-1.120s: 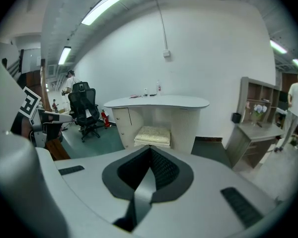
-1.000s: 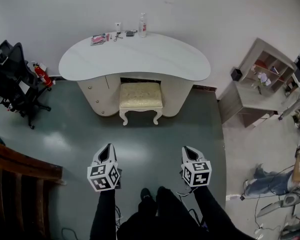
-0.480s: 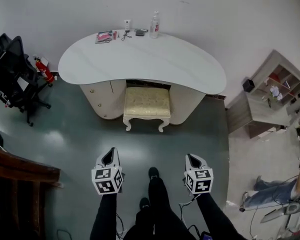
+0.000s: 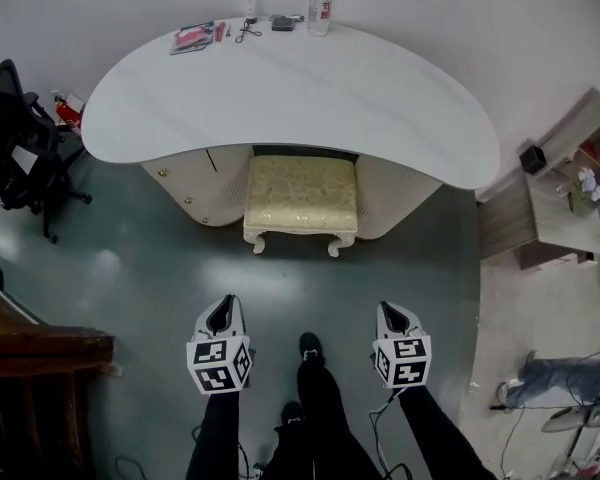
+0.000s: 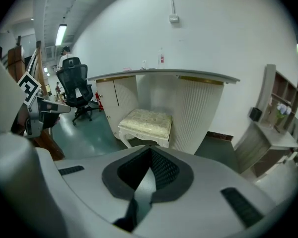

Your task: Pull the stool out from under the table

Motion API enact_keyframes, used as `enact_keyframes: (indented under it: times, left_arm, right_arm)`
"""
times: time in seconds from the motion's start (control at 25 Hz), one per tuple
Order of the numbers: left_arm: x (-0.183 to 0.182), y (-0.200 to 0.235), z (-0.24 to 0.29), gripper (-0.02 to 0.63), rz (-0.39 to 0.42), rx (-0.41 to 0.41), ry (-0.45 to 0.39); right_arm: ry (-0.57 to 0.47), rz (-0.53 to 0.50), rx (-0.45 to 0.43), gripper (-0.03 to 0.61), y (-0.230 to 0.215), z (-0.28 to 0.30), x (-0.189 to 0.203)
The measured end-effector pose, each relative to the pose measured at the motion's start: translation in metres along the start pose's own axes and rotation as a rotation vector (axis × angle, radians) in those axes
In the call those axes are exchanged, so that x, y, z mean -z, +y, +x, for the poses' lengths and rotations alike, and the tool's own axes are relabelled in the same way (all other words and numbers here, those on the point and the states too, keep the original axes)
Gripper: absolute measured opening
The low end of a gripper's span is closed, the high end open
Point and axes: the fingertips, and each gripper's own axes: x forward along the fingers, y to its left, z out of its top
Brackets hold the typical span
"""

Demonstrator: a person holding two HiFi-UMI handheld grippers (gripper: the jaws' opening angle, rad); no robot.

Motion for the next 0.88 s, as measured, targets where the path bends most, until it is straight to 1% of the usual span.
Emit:
enact_keyframes:
  times: [0.2,0.4,0.56,0.68,0.88]
  left_arm:
    - [0.038,0.005,0.068,0.043,0.013,0.0,0.021]
    - [0.079,0.016,0.128,0.081,0.046,0.008,0.033]
    - [0.109,0.025,0.167,0.105,0.061,0.011,0.024]
    - [0.132,0.034,0.192,0.14,0.073,0.011,0.015]
    - [0.163,0.05,0.229,0.179,0.077,0.006,-0.018]
  right_arm:
    - [-0.01,-0.023,0.008,0.005,-0.017,0.067,0.022]
    - [-0.006,-0.001,0.031,0.004,-0.031,0.133,0.053]
    - [-0.032,0.001,0.037,0.005,-0.037,0.179,0.071]
    - [-0.063,0.02,0.02,0.005,-0.039,0.211,0.081]
    - [-0.109,0.036,-0.003,0.083,-0.039,0.258,0.096]
